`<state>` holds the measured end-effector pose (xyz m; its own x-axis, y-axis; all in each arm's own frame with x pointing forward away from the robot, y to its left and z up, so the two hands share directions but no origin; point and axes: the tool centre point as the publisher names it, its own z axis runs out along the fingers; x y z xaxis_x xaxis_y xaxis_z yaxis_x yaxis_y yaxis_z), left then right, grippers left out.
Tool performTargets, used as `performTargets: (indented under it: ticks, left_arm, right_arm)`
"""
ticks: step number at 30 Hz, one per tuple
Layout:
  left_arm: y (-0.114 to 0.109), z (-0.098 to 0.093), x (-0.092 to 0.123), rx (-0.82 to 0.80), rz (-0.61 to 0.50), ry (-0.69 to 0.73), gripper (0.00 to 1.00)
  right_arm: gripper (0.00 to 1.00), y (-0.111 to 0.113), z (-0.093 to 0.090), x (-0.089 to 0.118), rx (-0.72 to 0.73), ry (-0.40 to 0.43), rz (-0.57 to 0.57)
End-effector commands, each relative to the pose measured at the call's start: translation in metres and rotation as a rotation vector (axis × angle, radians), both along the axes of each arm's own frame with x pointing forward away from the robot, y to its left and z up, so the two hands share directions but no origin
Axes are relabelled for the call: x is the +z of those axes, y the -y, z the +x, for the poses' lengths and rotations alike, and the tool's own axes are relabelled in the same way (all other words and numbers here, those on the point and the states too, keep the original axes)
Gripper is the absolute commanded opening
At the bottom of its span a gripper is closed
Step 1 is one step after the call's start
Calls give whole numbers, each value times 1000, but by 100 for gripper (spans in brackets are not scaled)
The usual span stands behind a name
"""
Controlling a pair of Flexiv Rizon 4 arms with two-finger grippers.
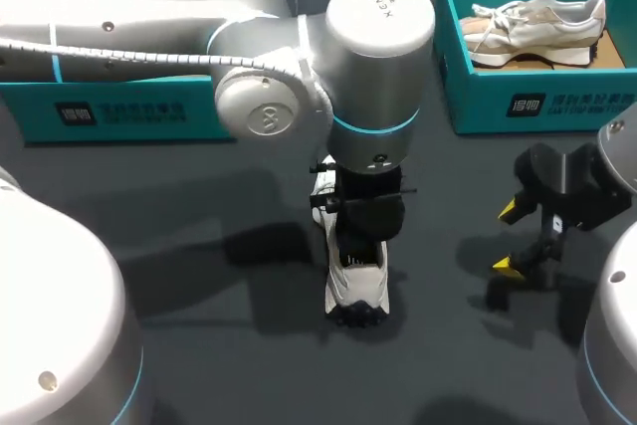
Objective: Take the shoe out of the shoebox, open the shoe tongue, remove and reinsert the insole, then place the shoe into the shoebox
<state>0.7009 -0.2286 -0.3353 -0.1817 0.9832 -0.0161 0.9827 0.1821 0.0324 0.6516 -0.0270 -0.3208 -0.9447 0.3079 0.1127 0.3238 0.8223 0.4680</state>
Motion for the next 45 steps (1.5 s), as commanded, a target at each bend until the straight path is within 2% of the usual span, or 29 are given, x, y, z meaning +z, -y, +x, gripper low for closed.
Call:
performTargets:
  ticks: [1,3,4,5,10,20,23,24,27,45]
  left_arm:
    - [-5,4,3,0,-5,11,0]
    - [-4,7,0,-6,21,11,3]
    - [-3,7,-2,-6,24,11,13]
    - [-3,8,-3,-11,31,3,18]
    - [-3,10,-7,-28,49,-7,37]
    - [-4,16,-7,-63,56,-29,50]
    - [-3,19,-9,-83,44,-68,70]
    - [-4,20,-9,-85,40,-76,82]
    - [-4,21,-10,-92,31,-89,99]
    - [1,34,0,-106,-4,-126,98]
  right_arm:
    - [100,0,-3,0,-2,4,-2]
    - [100,0,-3,0,-2,4,-2]
    - [100,0,-3,0,-2,4,-2]
    - [100,0,-3,0,-2,4,-2]
    - [100,0,-3,0,-2,4,-2]
    - [100,0,-3,0,-2,4,-2]
    - [100,0,-3,0,-2,4,-2]
    - [100,0,-3,0,-2,4,-2]
    - [100,0,-3,0,-2,4,-2]
    - [100,0,-3,0,-2,4,-2]
